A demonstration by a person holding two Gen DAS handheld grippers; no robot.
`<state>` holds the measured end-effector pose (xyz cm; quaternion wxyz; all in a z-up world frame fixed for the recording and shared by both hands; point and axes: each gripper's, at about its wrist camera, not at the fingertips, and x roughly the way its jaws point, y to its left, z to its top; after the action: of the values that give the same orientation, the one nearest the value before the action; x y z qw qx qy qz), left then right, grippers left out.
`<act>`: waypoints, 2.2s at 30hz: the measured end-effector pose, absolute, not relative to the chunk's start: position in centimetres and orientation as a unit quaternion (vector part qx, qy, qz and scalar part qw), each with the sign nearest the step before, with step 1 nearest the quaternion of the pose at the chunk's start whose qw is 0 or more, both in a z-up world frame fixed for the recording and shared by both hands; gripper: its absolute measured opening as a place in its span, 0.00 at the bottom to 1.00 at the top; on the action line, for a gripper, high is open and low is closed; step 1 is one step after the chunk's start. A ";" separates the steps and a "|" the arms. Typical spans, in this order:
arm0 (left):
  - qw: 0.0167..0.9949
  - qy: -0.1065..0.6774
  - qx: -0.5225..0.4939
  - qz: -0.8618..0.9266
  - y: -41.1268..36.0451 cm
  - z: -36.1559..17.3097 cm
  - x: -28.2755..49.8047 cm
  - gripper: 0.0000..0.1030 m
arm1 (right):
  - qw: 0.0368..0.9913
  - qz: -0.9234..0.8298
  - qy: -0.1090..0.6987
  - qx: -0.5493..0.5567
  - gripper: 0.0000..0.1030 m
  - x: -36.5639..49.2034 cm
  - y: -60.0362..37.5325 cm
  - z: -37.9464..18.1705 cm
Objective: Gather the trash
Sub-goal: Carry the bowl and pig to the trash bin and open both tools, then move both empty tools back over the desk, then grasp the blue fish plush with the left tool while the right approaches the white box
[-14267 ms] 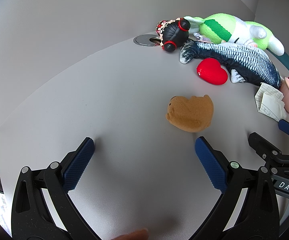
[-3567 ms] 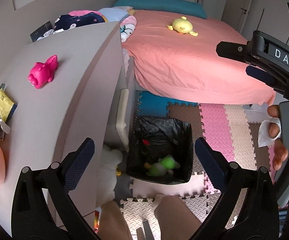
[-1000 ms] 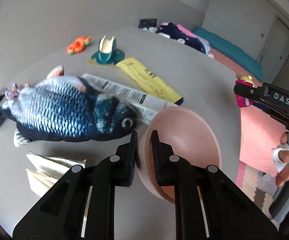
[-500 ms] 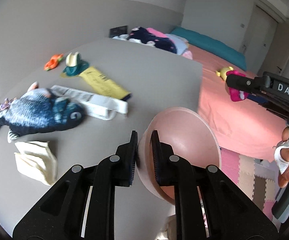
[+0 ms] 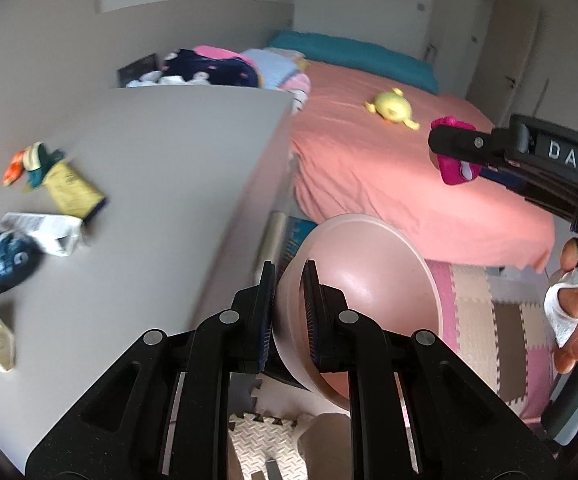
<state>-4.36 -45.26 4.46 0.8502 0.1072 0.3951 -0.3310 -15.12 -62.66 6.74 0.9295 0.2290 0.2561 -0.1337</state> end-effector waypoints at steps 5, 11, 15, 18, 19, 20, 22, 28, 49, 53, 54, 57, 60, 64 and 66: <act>0.837 0.410 0.121 -0.341 -47.9 3.1 -4.6 0.14 | 0.922 -0.150 0.262 0.244 0.47 -15.8 -65.2 5.5; 0.825 0.429 0.138 -0.342 -49.6 1.3 -4.4 0.15 | 0.914 -0.170 0.278 0.243 0.48 -15.2 -66.6 4.1; 0.852 0.407 0.131 -0.302 -49.3 0.9 -3.9 0.92 | 0.910 -0.212 0.268 0.235 0.98 -15.1 -67.1 3.3; 0.868 0.383 0.130 -0.287 -48.7 1.3 -3.9 0.95 | 0.903 -0.228 0.267 0.246 0.98 -15.4 -67.4 2.8; 0.867 0.386 0.129 -0.289 -48.6 1.3 -3.6 0.95 | 0.902 -0.229 0.267 0.249 0.98 -15.5 -67.5 2.7; 0.865 0.388 0.127 -0.291 -48.4 1.4 -3.5 0.95 | 0.902 -0.229 0.268 0.250 0.98 -15.6 -67.5 2.7; 0.865 0.387 0.124 -0.294 -48.1 1.5 -3.2 0.95 | 0.902 -0.226 0.267 0.253 0.98 -15.6 -67.5 2.7; 0.866 0.389 0.111 -0.295 -47.2 1.4 -2.7 0.95 | 0.905 -0.222 0.265 0.248 0.98 -15.5 -66.9 3.3; 0.900 0.386 0.050 -0.194 -35.3 6.7 -0.2 0.95 | 0.935 -0.132 0.276 0.177 0.98 -10.3 -57.7 6.0; 0.909 0.391 0.018 -0.144 -31.4 7.8 1.5 0.95 | 0.942 -0.104 0.277 0.160 0.98 -8.7 -55.2 6.6; 0.910 0.392 0.009 -0.133 -30.3 8.1 2.1 0.95 | 0.943 -0.099 0.278 0.157 0.98 -8.4 -54.7 6.7; 0.913 0.395 -0.010 -0.100 -27.5 8.6 3.4 0.95 | 0.945 -0.073 0.285 0.142 0.98 -7.0 -52.8 7.0; 0.914 0.399 -0.028 -0.069 -25.0 8.7 4.7 0.95 | 0.947 -0.049 0.289 0.130 0.98 -5.7 -50.8 7.2; 0.906 0.418 -0.068 -0.022 -21.1 8.2 7.3 0.95 | 0.948 -0.019 0.294 0.121 0.98 -4.0 -48.4 7.4; 0.898 0.430 -0.092 -0.006 -19.5 7.6 8.5 0.95 | 0.948 -0.004 0.296 0.120 0.98 -3.0 -47.4 7.5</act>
<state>8.46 -19.52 7.64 0.8981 -0.0919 0.4300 -0.0056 -3.01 -47.35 7.47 0.9475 0.1205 0.2961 -0.0038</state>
